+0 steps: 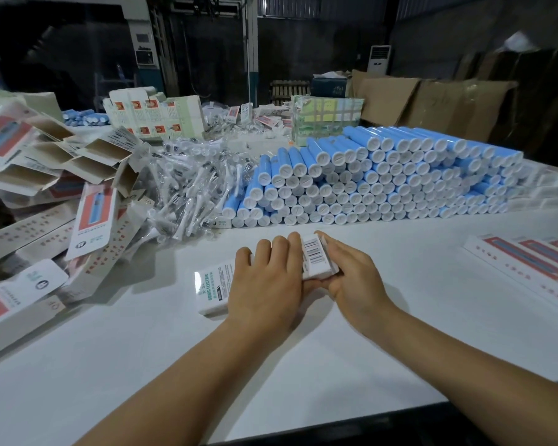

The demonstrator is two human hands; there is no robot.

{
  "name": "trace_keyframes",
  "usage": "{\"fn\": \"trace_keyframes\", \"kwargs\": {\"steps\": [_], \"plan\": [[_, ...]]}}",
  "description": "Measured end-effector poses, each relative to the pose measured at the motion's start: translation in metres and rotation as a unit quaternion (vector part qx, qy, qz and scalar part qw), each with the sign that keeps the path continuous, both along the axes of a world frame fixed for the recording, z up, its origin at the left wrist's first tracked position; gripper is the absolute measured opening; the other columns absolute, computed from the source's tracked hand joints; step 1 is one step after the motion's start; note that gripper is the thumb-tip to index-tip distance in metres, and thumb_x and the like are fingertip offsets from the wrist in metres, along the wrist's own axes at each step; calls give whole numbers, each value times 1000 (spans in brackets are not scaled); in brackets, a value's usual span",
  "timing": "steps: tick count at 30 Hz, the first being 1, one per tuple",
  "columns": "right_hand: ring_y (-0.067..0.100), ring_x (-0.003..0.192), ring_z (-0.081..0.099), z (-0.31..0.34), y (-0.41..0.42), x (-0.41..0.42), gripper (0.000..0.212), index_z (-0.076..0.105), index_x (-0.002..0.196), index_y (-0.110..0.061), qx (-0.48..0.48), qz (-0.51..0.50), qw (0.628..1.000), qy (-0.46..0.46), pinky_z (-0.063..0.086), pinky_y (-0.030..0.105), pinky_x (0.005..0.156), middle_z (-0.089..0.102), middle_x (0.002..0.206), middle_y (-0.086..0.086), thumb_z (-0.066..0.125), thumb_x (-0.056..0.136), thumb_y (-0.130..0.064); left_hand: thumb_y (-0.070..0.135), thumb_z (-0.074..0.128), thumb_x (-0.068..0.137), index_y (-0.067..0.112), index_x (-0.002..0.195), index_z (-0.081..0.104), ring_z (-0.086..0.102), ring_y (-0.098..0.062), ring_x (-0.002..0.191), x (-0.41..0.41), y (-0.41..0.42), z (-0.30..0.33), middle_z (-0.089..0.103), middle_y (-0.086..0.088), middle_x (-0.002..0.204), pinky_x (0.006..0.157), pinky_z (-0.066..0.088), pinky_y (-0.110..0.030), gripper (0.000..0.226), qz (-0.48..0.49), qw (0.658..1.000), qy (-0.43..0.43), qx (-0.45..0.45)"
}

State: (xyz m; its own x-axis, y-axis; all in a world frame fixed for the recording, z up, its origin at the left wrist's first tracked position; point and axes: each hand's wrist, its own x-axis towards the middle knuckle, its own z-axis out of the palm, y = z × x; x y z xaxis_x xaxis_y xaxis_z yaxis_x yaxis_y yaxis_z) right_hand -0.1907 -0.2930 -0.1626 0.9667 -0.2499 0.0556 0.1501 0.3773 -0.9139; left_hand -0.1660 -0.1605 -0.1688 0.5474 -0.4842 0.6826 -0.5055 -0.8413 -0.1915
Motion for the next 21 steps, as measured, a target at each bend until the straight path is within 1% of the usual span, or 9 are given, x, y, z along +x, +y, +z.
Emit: {"fn": "trace_keyframes", "kwargs": {"steps": [2, 4, 6, 9, 12, 15, 17, 19, 21], "plan": [[31, 99, 66, -2, -1, 1, 28, 62, 117, -4, -4, -4, 1000, -8, 57, 39, 77, 69, 108, 19, 46, 99, -17, 57, 37, 86, 0, 123, 58, 57, -29, 78, 1, 1, 0, 60, -10, 94, 67, 45, -40, 71, -2, 1000, -7, -3], [26, 94, 69, -4, -3, 1, 23, 63, 113, -12, -16, -16, 1000, -12, 59, 37, 74, 72, 101, 13, 45, 100, -15, 58, 31, 88, 1, 122, 59, 56, -28, 78, 1, 1, 0, 60, -9, 94, 67, 45, -40, 71, -1, 1000, -15, -6], [24, 92, 70, -5, -4, 2, 24, 62, 114, -17, -28, -32, 999, -9, 59, 38, 75, 74, 98, 9, 42, 100, -13, 58, 33, 89, 2, 123, 58, 56, -28, 78, 2, 1, -2, 60, -9, 95, 67, 44, -40, 71, -7, 1000, -21, -6], [25, 96, 69, -6, -3, 2, 26, 62, 119, -15, -56, -46, 997, -3, 57, 40, 80, 73, 102, 10, 44, 100, -13, 58, 34, 89, 1, 124, 57, 56, -29, 79, 3, 2, -3, 59, -9, 95, 67, 44, -40, 71, -16, 999, -29, -1], [21, 94, 70, -7, -1, 2, 25, 65, 114, -19, -72, -69, 995, -2, 58, 34, 77, 72, 102, 8, 46, 99, -13, 58, 30, 88, 0, 123, 58, 56, -29, 78, 3, 1, -4, 60, -10, 94, 66, 44, -39, 72, -21, 999, -37, 2], [24, 94, 69, -9, 1, 4, 24, 67, 112, -17, -80, -92, 992, 11, 56, 39, 80, 72, 102, 9, 48, 98, -13, 60, 31, 89, 0, 122, 58, 54, -28, 76, 2, 0, -5, 59, -9, 92, 65, 44, -38, 74, -21, 999, -45, 13], [25, 93, 69, -10, 2, 5, 26, 68, 111, -15, -80, -106, 991, 22, 55, 42, 80, 73, 99, 10, 48, 97, -11, 63, 34, 88, 0, 122, 58, 54, -28, 75, 2, -2, -6, 59, -9, 91, 64, 43, -38, 75, -19, 998, -49, 19], [24, 88, 69, -11, 2, 6, 27, 70, 105, -16, -71, -119, 990, 30, 54, 38, 73, 73, 94, 8, 47, 95, -8, 65, 43, 86, 0, 122, 58, 54, -27, 76, 1, -4, -7, 59, -9, 91, 64, 43, -39, 75, -19, 998, -49, 20], [24, 84, 69, -12, 2, 6, 28, 71, 101, -17, -61, -130, 989, 35, 52, 37, 71, 73, 92, 8, 46, 93, -7, 65, 52, 83, -1, 123, 57, 53, -28, 76, 0, -6, -8, 58, -10, 91, 64, 42, -40, 77, -16, 998, -49, 22]]}}
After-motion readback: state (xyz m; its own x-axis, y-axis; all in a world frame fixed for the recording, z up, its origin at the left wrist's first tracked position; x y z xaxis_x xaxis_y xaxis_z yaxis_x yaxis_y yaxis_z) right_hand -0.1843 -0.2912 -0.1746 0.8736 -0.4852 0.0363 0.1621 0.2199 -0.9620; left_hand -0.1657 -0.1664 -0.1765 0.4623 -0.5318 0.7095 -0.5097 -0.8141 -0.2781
